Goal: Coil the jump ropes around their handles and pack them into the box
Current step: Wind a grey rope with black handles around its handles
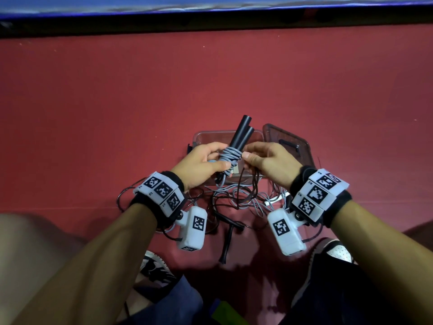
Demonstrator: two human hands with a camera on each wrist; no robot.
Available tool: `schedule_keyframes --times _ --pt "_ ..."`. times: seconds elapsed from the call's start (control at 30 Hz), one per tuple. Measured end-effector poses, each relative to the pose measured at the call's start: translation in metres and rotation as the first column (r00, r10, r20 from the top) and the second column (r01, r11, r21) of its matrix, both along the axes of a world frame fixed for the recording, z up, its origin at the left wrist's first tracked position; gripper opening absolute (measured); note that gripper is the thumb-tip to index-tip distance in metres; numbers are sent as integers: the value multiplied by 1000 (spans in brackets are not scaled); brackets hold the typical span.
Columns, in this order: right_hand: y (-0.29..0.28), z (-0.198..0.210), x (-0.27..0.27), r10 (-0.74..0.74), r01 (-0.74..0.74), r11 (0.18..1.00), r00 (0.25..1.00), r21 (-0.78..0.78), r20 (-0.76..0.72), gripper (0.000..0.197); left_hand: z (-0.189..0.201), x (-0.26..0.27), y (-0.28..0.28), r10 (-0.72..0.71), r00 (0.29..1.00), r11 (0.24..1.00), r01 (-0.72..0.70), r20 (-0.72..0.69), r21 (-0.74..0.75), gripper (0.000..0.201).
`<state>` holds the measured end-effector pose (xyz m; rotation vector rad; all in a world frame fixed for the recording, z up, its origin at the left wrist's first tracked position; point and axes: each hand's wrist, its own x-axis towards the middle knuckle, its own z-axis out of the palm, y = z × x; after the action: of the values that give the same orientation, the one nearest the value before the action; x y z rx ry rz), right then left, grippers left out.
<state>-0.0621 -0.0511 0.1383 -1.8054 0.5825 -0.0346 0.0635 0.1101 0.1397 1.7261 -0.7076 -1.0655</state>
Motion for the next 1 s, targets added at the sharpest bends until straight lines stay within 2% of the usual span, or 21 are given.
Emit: schedule_keyframes --times 0.07,0.2,0.33,0.37,0.47,0.53,0.67,0.8,0.9,1.0 --pt "0 -3 -1 24 -24 999 1000 -22 12 15 -1 1 1 -4 1000 1000 3 -25 -9 41" --pt "3 -4 -1 -16 15 1000 1000 10 25 11 2 -3 -1 -2 999 1000 1 -51 -19 43" --pt "8 -3 -1 -40 42 998 998 -47 39 10 -3 -5 -3 22 999 1000 -23 29 14 74" --pt "8 -2 -1 -43 45 998 998 -47 45 10 -4 -4 -3 28 999 1000 -28 33 13 72" --pt "6 0 -2 -60 61 998 997 -19 57 12 -5 -2 -4 52 999 999 -52 9 -10 42" --pt "5 1 -3 -92 91 996 993 12 73 14 -4 0 -4 59 998 998 -58 36 -29 32" --pt "3 -1 -3 -145 140 988 986 72 80 18 -3 2 -3 59 998 998 -58 23 -36 31" --pt "3 -6 -3 -119 112 989 990 96 72 15 -4 2 -4 99 995 994 -99 11 -41 37" --pt "3 -4 -2 -69 62 992 996 106 63 19 -2 3 -4 94 995 995 -95 -27 -19 31" --pt "2 -1 -2 -128 117 979 990 168 59 16 -3 2 -2 83 994 996 -86 -75 -34 26"
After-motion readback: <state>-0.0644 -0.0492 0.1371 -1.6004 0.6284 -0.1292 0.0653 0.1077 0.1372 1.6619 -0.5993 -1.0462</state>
